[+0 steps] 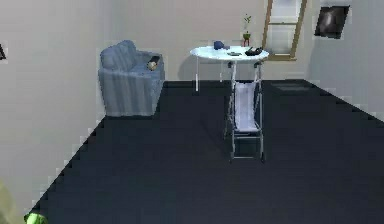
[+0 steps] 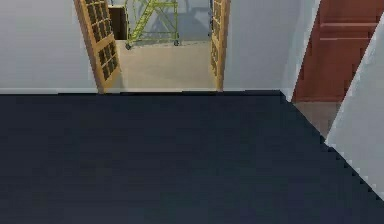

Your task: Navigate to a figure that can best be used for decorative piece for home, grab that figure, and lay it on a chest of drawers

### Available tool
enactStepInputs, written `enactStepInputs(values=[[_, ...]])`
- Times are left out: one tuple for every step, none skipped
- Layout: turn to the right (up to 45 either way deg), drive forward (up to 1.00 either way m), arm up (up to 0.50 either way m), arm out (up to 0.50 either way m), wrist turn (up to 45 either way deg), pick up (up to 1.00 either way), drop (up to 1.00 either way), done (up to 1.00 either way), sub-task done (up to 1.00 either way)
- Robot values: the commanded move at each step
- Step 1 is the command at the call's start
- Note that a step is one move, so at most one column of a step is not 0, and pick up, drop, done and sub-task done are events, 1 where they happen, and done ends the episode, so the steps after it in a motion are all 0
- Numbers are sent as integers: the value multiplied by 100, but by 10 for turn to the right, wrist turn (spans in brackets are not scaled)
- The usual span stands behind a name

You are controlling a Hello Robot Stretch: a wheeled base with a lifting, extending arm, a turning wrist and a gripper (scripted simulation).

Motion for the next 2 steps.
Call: enactStepInputs(values=[[0,100,0,0,0,0,0,0,0],[-30,0,0,0,0,0,0,0,0]])
